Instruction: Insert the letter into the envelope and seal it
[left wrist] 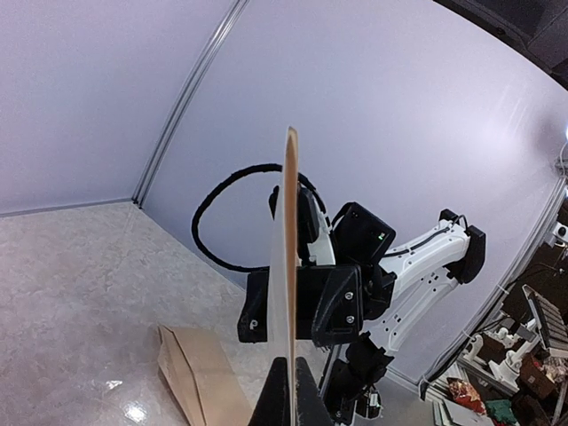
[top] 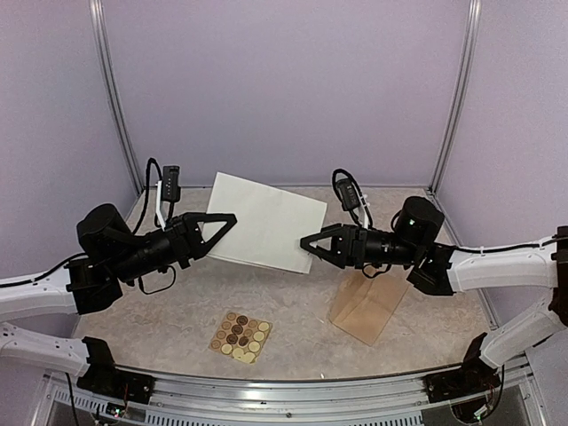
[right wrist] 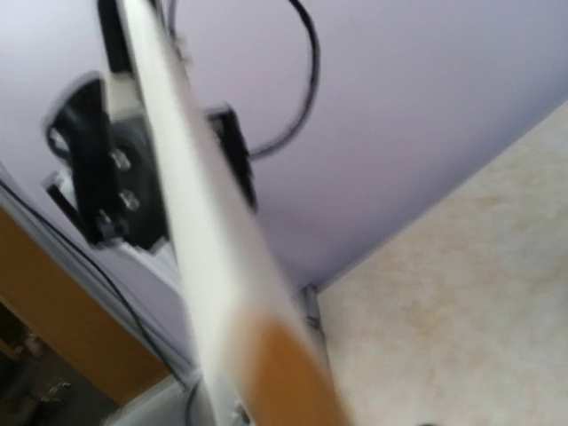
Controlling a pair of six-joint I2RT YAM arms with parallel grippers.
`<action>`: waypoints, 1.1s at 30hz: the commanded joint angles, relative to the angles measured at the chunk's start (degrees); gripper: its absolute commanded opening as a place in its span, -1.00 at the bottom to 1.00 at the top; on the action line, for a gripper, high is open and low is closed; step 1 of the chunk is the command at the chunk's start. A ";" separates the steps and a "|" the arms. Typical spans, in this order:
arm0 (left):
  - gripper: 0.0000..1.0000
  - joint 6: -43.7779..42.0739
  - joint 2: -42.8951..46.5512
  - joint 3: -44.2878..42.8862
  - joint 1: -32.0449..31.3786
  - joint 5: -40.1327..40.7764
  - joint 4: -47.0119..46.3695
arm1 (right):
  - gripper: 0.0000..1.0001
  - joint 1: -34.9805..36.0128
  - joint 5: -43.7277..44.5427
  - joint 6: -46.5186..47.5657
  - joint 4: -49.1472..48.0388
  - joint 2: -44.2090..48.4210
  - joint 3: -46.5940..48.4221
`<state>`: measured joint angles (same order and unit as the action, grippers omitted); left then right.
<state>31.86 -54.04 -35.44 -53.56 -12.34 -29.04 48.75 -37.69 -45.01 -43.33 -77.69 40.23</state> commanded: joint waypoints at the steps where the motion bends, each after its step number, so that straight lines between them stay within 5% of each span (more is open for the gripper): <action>1: -1.00 -0.04 -0.05 0.58 0.09 0.96 -0.35 | -0.19 0.50 0.89 -3.70 -9.17 -0.90 0.86; 2: -1.00 -0.08 -0.18 0.71 0.11 0.99 -0.18 | -0.32 0.54 1.10 -4.10 -10.11 -0.95 0.74; 4: -1.00 -0.17 -0.42 0.54 0.12 0.85 0.48 | -0.94 0.52 2.17 -4.42 -10.49 -0.80 0.64; 5: -1.00 -0.47 -0.64 0.17 0.12 0.78 1.61 | -1.00 0.46 3.04 -3.96 -8.72 -0.53 0.75; 11: -0.57 -2.50 0.05 -1.91 0.42 2.91 8.23 | -1.00 0.42 6.27 4.89 9.53 2.39 4.35; 21: -0.59 -2.85 -1.57 -3.37 1.96 0.20 12.02 | -1.00 0.40 8.52 16.99 33.65 3.54 12.83; 26: -0.37 -2.68 -1.64 -3.36 2.22 0.36 12.07 | -1.00 0.37 9.74 18.05 36.66 3.51 13.84; 29: -0.48 -2.45 -1.42 -3.00 2.23 0.86 12.07 | -1.00 0.31 10.71 18.53 37.95 3.58 14.19; 33: -0.99 -2.17 -1.96 -2.92 2.16 1.45 12.47 | -1.00 0.38 11.75 18.61 39.02 3.55 14.76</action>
<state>30.06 -55.66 -37.01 -51.70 -11.53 -17.32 48.86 -27.83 -27.79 -7.14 -75.16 52.99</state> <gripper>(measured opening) 0.098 0.004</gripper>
